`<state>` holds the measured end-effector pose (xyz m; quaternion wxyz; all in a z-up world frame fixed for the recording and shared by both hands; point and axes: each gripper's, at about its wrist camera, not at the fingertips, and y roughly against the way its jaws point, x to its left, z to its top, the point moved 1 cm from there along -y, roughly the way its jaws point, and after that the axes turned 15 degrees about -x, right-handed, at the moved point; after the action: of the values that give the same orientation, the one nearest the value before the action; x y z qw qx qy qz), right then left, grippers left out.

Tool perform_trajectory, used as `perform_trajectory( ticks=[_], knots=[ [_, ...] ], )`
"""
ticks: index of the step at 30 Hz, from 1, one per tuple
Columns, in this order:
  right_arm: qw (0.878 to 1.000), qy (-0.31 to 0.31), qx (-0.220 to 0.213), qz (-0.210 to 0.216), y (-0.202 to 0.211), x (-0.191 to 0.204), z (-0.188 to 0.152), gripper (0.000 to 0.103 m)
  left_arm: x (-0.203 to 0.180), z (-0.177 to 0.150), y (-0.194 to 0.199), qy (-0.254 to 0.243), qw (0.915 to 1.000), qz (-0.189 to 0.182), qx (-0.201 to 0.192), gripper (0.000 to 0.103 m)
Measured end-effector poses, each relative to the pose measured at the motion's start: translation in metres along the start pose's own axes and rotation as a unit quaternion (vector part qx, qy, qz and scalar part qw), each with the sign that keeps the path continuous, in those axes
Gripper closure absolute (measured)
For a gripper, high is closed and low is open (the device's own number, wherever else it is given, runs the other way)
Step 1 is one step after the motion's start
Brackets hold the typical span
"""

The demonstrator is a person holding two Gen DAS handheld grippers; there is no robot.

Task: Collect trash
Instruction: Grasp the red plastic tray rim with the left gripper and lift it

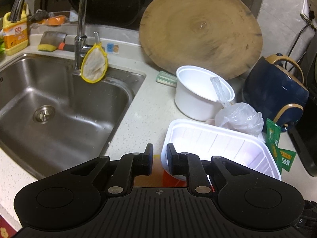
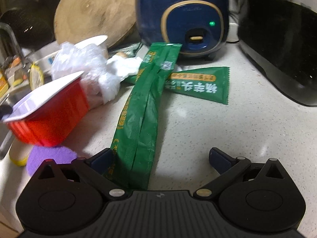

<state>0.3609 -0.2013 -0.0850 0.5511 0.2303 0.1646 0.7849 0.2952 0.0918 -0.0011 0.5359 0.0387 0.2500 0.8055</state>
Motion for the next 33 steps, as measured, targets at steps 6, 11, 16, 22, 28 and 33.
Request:
perform_trajectory(
  ticks=[6,11,16,22,28,33],
  knots=[
    [0.999,0.037,-0.007,0.029,0.011,0.011,0.000,0.006,0.018,0.004,0.014,0.039,0.9989,-0.023,-0.012,0.085],
    [0.994,0.063,-0.067,0.066,0.039,0.042,0.006,0.006,0.031,0.009,0.029,0.067,0.9947,-0.076,-0.014,0.085],
    [0.982,0.086,-0.133,0.099,0.058,0.079,0.007,0.006,0.045,0.005,0.041,0.055,0.9975,-0.039,-0.022,0.085],
    [0.976,0.129,-0.082,0.154,0.040,0.130,-0.004,0.006,0.076,-0.007,0.044,0.092,0.9955,-0.016,-0.016,0.085],
    [0.968,0.221,-0.081,0.091,0.034,0.146,-0.019,0.013,0.075,-0.021,0.006,0.058,0.9978,-0.030,0.011,0.085],
    [0.977,0.192,-0.071,0.052,0.044,0.111,-0.016,0.013,0.053,-0.026,-0.022,-0.004,0.9983,-0.059,0.000,0.085]
  ],
)
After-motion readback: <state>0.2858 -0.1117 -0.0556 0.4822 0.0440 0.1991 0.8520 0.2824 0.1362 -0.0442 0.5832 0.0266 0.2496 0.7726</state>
